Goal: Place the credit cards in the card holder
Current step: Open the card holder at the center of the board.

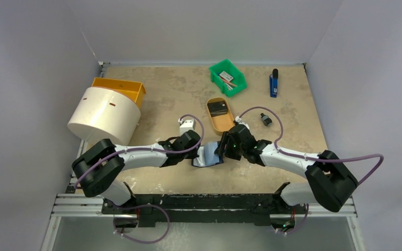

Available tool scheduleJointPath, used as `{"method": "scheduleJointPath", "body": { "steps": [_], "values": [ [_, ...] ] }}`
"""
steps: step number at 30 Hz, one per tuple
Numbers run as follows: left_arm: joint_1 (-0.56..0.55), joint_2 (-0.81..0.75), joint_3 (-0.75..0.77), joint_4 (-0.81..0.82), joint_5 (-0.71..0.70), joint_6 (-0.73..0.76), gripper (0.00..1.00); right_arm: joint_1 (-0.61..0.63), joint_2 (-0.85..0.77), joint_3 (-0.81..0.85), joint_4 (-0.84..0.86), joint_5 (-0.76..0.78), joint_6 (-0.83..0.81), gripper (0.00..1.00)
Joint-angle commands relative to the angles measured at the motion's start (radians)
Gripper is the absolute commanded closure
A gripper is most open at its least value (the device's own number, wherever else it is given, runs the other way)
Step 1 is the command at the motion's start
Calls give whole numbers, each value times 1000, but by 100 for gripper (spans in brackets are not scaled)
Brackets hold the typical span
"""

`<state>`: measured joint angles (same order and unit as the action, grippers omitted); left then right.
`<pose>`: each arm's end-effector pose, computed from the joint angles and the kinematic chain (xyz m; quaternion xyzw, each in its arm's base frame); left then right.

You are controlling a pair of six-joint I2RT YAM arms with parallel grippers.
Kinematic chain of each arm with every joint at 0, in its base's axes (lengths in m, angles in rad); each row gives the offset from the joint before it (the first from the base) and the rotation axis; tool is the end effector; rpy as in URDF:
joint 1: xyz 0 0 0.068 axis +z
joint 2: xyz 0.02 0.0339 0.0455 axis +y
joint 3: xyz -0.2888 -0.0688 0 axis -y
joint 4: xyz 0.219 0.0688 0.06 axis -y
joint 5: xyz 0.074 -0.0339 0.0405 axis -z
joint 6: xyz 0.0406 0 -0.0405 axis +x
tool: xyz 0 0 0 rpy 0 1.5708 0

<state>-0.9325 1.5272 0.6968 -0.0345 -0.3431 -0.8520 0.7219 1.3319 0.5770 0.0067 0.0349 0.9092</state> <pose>0.1732 -0.2105 0.1954 -0.0218 0.9262 -0.1646 0.3385 0.1783 0.1551 0.2098 0.0926 0.9118 0.2801 0.2857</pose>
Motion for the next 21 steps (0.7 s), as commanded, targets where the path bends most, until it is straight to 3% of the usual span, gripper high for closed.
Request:
{"method": "scheduleJointPath", "body": {
  "steps": [1, 21],
  "values": [
    [-4, 8, -18, -8, 1, 25, 100, -9, -27, -8, 25, 19, 29, 41],
    [-5, 7, -22, -1, 9, 26, 100, -42, -11, 32, 29, 30, 23, 39]
  ]
}}
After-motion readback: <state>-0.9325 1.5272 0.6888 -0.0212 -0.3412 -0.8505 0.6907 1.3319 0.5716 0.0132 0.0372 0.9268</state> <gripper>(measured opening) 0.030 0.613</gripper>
